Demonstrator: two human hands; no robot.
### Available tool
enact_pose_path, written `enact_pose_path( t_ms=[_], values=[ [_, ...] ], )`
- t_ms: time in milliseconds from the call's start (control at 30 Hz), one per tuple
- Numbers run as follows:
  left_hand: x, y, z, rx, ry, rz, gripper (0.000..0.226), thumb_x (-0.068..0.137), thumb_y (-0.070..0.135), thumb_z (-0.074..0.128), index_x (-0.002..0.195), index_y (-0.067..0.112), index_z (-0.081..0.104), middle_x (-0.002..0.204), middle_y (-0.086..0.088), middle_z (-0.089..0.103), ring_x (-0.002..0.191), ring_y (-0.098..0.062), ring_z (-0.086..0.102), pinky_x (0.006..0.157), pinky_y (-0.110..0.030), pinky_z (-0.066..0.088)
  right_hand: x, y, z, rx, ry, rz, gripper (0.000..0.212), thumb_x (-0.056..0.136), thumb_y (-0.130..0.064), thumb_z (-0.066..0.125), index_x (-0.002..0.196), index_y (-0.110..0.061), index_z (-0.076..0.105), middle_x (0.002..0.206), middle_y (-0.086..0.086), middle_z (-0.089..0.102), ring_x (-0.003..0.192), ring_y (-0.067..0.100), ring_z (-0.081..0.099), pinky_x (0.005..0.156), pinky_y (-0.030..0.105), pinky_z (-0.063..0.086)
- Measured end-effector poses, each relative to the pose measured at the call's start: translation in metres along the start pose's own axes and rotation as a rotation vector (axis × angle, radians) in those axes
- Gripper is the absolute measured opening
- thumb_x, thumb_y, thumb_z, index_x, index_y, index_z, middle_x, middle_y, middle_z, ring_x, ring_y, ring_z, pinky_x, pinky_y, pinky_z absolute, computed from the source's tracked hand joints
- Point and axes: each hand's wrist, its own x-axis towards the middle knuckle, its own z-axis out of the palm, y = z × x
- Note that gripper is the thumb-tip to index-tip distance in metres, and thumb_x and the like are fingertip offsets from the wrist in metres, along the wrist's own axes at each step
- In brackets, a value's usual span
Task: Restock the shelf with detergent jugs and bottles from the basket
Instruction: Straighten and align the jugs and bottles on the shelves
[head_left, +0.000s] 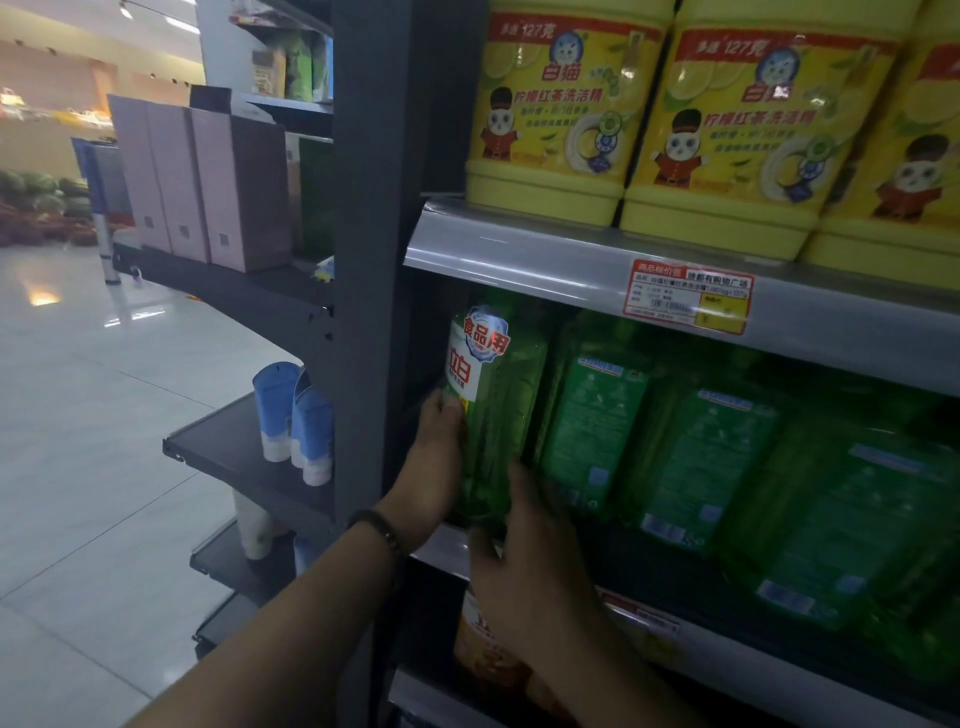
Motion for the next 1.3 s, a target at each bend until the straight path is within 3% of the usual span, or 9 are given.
enact_pose_path(
  t_ms=[167, 333, 433, 567, 733, 900, 1033, 1167, 1300],
  values=[
    [-0.008, 0.004, 0.005, 0.026, 0.044, 0.0, 0.02, 0.111, 0.031, 0.043, 0.128, 0.034, 0.054, 0.117, 0.004, 0.069, 0.102, -0.008, 0.069, 0.069, -0.014, 0.055, 0.015, -0.002, -0.001, 0.025, -0.099, 0.04, 0.101, 0.092, -0.046, 0.059, 0.168, -0.038, -0.005, 0.166, -0.003, 0.038, 0.15, 0.024, 0.041, 0.121, 0.046, 0.042],
    [-0.022, -0.011, -0.001, 0.174, 0.045, 0.141, 0.048, 0.091, 0.036, 0.062, 0.121, 0.068, 0.043, 0.132, 0.011, 0.065, 0.122, -0.009, 0.066, 0.101, -0.039, 0.057, 0.038, 0.008, -0.01, 0.09, -0.117, 0.029, 0.087, 0.091, -0.029, 0.054, 0.168, -0.038, 0.014, 0.153, -0.001, 0.057, 0.134, 0.023, 0.059, 0.108, 0.045, 0.053],
    [-0.032, -0.02, -0.005, 0.427, 0.006, 0.182, 0.082, 0.087, 0.025, 0.059, 0.159, 0.036, 0.02, 0.15, 0.001, 0.054, 0.141, -0.022, 0.052, 0.113, -0.052, 0.049, 0.044, 0.012, -0.022, 0.139, -0.129, 0.011, 0.069, 0.101, -0.011, 0.055, 0.162, -0.037, 0.034, 0.126, -0.004, 0.071, 0.115, 0.016, 0.067, 0.096, 0.034, 0.057],
    [-0.042, -0.02, 0.0, 0.631, -0.04, 0.116, 0.106, 0.095, 0.01, 0.058, 0.164, 0.024, -0.022, 0.171, -0.019, 0.015, 0.159, -0.037, 0.018, 0.124, -0.057, 0.032, 0.048, 0.012, -0.036, 0.172, -0.121, 0.005, 0.05, 0.103, -0.002, 0.057, 0.145, -0.029, 0.053, 0.094, -0.014, 0.068, 0.085, 0.002, 0.066, 0.064, 0.015, 0.046],
    [-0.034, -0.02, 0.0, 0.7, -0.019, 0.144, 0.098, 0.098, -0.002, 0.057, 0.165, 0.012, -0.014, 0.165, -0.021, 0.012, 0.148, -0.025, 0.027, 0.11, -0.025, 0.031, 0.048, 0.01, -0.028, 0.263, -0.068, 0.017, 0.055, 0.099, 0.0, 0.057, 0.145, -0.03, 0.056, 0.119, -0.001, 0.075, 0.107, 0.018, 0.07, 0.086, 0.029, 0.053],
    [-0.03, -0.018, 0.007, 0.718, -0.089, 0.131, 0.099, 0.102, 0.0, 0.054, 0.162, 0.009, -0.023, 0.166, -0.021, 0.003, 0.138, -0.036, 0.047, 0.097, -0.014, 0.033, 0.049, 0.011, -0.016, 0.397, -0.061, 0.055, 0.058, 0.094, -0.015, 0.056, 0.146, -0.04, 0.054, 0.13, -0.011, 0.073, 0.118, 0.015, 0.069, 0.105, 0.047, 0.056],
    [-0.017, -0.017, 0.007, 0.739, -0.147, 0.128, 0.094, 0.101, 0.001, 0.053, 0.163, 0.007, -0.018, 0.171, -0.023, 0.002, 0.155, -0.034, 0.025, 0.111, -0.017, 0.024, 0.057, 0.018, -0.011, 0.451, -0.065, 0.058, 0.065, 0.09, -0.02, 0.053, 0.152, -0.042, 0.05, 0.141, -0.012, 0.067, 0.128, 0.013, 0.063, 0.111, 0.043, 0.052],
    [-0.011, -0.015, 0.011, 0.775, -0.152, 0.103, 0.088, 0.1, 0.002, 0.056, 0.165, 0.005, -0.003, 0.171, -0.021, 0.006, 0.156, -0.039, 0.024, 0.125, -0.04, 0.029, 0.069, 0.029, -0.011, 0.408, -0.095, 0.062, 0.078, 0.086, -0.023, 0.049, 0.161, -0.042, 0.038, 0.156, -0.007, 0.056, 0.14, 0.017, 0.055, 0.117, 0.044, 0.048],
    [-0.007, -0.02, 0.01, 0.826, -0.194, 0.124, 0.095, 0.098, 0.0, 0.053, 0.163, 0.003, -0.016, 0.17, -0.026, -0.001, 0.158, -0.038, 0.014, 0.122, -0.027, 0.021, 0.08, 0.04, -0.011, 0.348, -0.117, 0.038, 0.072, 0.087, -0.009, 0.048, 0.156, -0.028, 0.046, 0.152, 0.006, 0.059, 0.141, 0.029, 0.055, 0.118, 0.051, 0.047]
  ],
)
